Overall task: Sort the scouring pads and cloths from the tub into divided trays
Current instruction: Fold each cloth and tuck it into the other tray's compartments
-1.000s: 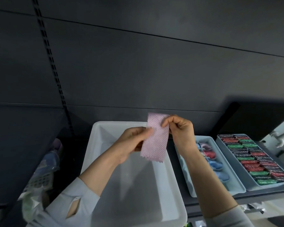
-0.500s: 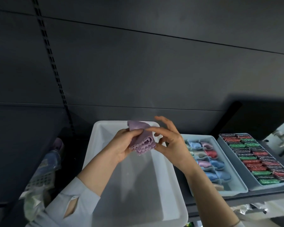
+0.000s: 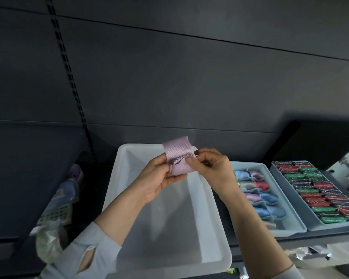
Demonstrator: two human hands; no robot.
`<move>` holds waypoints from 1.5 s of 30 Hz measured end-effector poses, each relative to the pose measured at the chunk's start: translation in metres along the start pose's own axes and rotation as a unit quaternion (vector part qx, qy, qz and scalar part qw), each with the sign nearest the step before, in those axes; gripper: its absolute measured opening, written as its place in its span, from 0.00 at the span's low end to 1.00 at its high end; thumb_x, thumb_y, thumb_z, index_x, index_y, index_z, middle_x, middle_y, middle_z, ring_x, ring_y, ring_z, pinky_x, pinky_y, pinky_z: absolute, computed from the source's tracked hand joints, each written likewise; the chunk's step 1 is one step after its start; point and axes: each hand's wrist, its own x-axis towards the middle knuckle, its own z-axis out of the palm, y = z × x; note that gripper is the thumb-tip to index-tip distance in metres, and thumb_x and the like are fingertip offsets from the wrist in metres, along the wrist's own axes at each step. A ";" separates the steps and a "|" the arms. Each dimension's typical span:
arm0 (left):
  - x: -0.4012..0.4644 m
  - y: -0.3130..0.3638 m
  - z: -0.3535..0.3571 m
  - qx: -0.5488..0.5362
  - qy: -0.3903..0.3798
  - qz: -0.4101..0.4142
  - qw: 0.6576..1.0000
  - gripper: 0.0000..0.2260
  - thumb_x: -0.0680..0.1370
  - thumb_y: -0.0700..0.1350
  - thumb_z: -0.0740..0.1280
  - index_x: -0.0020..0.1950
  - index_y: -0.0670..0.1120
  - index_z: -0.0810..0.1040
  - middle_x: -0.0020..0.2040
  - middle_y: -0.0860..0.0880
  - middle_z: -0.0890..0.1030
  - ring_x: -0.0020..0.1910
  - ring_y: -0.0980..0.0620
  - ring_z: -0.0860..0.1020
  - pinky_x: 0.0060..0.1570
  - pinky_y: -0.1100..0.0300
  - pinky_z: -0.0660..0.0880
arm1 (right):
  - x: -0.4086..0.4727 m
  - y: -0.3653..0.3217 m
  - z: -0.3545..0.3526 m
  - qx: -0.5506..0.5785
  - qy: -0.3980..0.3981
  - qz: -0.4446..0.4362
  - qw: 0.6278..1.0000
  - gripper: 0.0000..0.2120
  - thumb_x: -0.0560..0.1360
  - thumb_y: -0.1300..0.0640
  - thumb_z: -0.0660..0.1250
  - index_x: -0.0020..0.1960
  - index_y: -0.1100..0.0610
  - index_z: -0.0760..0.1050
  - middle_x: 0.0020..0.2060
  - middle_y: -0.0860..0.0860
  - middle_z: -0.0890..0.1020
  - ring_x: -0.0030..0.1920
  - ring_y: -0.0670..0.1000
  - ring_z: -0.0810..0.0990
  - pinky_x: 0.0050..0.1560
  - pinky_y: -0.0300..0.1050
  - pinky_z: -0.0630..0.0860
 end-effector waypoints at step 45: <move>0.063 -0.271 0.208 0.676 -0.022 0.105 0.729 0.15 0.80 0.53 0.61 0.64 0.50 0.78 0.62 0.55 0.76 0.58 0.55 0.77 0.60 0.56 0.73 | -0.058 0.224 -0.308 -0.355 -0.175 -0.041 0.918 0.12 0.67 0.64 0.76 0.46 0.53 0.78 0.37 0.49 0.81 0.41 0.52 0.79 0.38 0.44 0.75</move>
